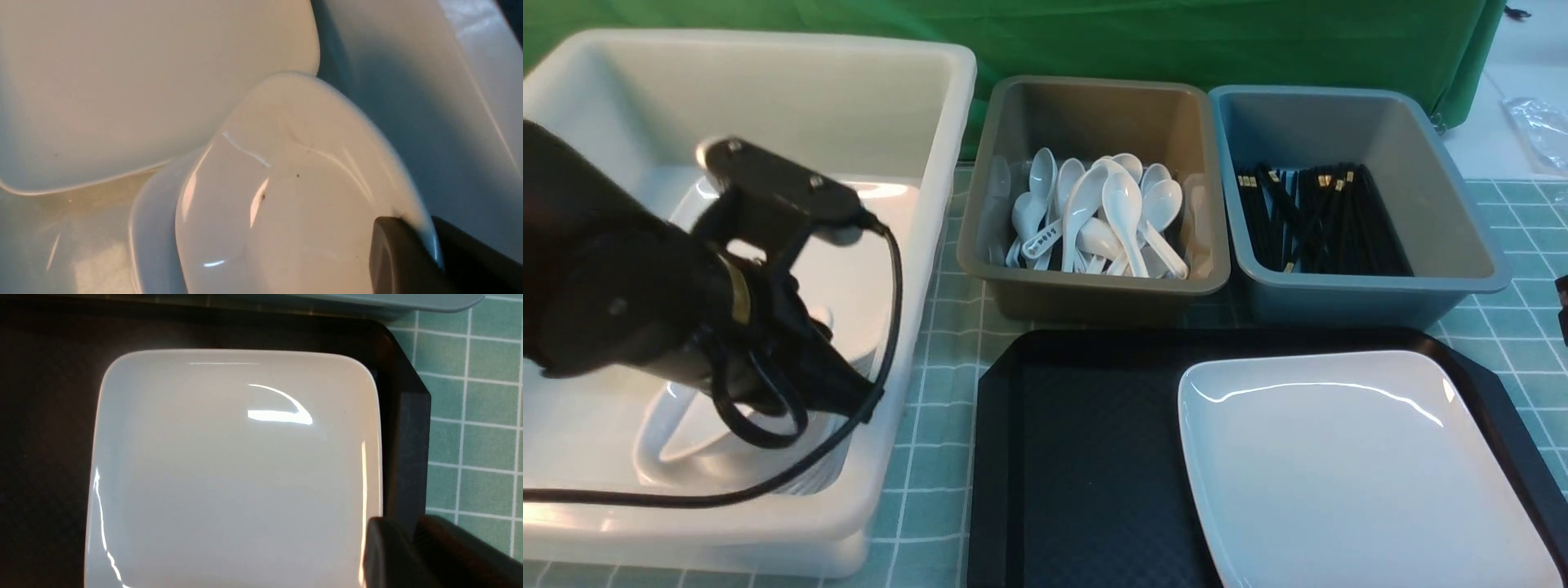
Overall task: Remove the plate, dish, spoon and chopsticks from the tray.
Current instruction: Use the left arm to put the small plate into the large storage box on the left
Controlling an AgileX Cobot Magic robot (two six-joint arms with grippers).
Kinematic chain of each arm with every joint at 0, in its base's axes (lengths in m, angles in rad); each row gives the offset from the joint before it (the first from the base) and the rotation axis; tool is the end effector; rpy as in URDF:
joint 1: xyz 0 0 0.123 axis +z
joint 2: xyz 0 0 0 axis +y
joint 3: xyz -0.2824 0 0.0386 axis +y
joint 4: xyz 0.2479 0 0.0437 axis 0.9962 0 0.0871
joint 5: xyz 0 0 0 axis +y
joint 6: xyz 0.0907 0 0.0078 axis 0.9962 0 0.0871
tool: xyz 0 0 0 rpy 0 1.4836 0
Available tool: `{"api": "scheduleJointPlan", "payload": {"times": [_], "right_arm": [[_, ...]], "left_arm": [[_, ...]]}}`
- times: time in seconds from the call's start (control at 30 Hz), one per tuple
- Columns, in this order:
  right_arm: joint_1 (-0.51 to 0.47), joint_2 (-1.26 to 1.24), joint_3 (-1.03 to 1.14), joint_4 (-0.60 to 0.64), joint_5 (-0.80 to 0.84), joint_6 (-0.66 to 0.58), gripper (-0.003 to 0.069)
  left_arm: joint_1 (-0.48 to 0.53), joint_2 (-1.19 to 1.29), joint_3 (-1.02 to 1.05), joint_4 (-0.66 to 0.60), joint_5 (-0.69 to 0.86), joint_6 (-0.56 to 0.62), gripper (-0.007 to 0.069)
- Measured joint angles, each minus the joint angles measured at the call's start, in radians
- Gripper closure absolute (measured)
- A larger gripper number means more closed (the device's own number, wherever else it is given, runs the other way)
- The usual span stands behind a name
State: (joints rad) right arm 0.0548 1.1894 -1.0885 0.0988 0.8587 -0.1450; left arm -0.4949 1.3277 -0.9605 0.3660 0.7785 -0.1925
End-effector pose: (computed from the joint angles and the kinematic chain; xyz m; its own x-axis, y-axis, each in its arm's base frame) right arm 0.2395 0.0200 0.3485 -0.7525 -0.1214 -0.6473 -0.1636 0.9865 0.0051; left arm 0.2417 -0.1044 0.2828 -0.7243 0.4721 -0.5024 0.3993 0.8814 0.2525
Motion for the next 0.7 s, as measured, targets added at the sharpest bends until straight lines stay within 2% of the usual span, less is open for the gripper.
{"api": "scheduleJointPlan", "payload": {"times": [0.13,0.27,0.53,0.63,0.7], "right_arm": [[0.000,0.000,0.000,0.000,0.000,0.000,0.0519],[0.000,0.000,0.000,0.000,0.007,0.000,0.0518],[0.000,0.015,0.042,0.013,0.048,0.005,0.0515],[0.000,0.033,0.116,0.015,0.009,0.005,0.0505],[0.000,0.047,0.177,0.015,-0.035,0.005,0.0490]], "left_arm": [[0.000,0.017,0.000,0.003,-0.010,0.002,0.0587],[0.000,0.017,-0.002,0.023,-0.008,0.003,0.0495],[0.000,0.018,-0.106,0.021,0.102,0.003,0.0247],[0.000,0.018,-0.175,-0.002,0.153,0.004,0.0196],[0.000,0.018,-0.210,-0.018,0.169,0.004,0.0190]]}}
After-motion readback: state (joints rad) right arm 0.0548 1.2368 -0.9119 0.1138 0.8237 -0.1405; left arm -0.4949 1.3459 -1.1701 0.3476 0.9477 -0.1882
